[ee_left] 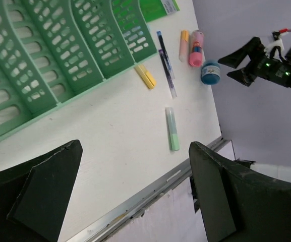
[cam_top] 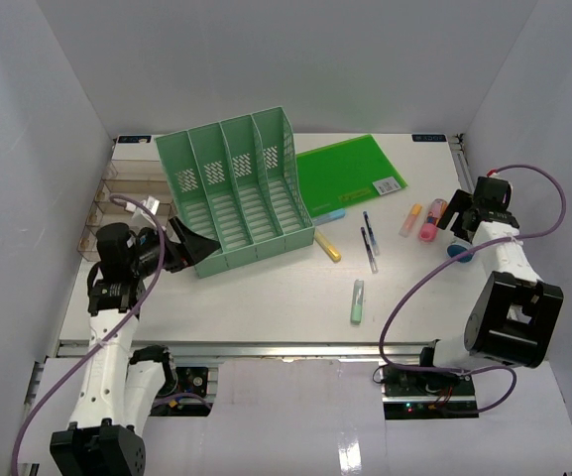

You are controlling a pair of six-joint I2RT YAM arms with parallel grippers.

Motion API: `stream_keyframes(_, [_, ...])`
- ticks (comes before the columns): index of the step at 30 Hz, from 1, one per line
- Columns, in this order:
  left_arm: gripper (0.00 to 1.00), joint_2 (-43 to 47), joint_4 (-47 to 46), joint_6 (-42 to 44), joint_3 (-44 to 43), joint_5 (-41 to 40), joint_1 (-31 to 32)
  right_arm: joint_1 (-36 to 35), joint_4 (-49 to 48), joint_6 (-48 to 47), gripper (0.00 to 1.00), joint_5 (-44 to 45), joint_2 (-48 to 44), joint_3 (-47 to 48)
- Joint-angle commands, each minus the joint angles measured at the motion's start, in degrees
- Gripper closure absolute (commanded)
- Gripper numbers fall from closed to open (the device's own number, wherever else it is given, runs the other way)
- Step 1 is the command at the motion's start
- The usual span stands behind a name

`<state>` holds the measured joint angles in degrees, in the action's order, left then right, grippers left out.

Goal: Organize the desk

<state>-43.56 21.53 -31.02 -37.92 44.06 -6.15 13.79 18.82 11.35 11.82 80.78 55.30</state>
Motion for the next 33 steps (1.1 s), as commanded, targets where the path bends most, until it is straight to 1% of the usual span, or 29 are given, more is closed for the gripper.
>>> stream_keyframes(1, [0.02, 2.77, -2.43, -2.21, 3.74, 0.2, 4.75, 1.86, -0.63, 2.37, 0.09, 2.57, 2.51, 4.88])
stream_keyframes(6, [0.02, 0.82, -4.44, -4.0, 6.28, -3.6, 12.54, 2.78, -0.33, 2.83, 0.09, 2.42, 7.98, 6.83])
stream_keyframes(11, [0.02, 0.18, -6.49, -6.58, 6.87, -8.18, 19.25, 3.31, -0.35, 3.21, 0.08, 1.56, 9.86, 5.36])
stream_keyframes(19, [0.02, -2.23, -10.1, -9.73, 7.6, -12.07, 26.62, 4.26, -0.31, 3.13, 0.06, 0.11, 11.32, 3.38])
stream_keyframes(27, [0.02, -5.11, -13.51, -11.86, 7.77, -17.31, 34.21, 5.02, 0.95, 3.24, 0.02, -2.57, 13.95, 3.06])
stream_keyframes(33, [0.02, -7.61, -15.74, -12.94, 7.86, -19.72, 37.98, 5.11, 0.96, 3.33, 0.0, -3.29, 14.84, 3.15])
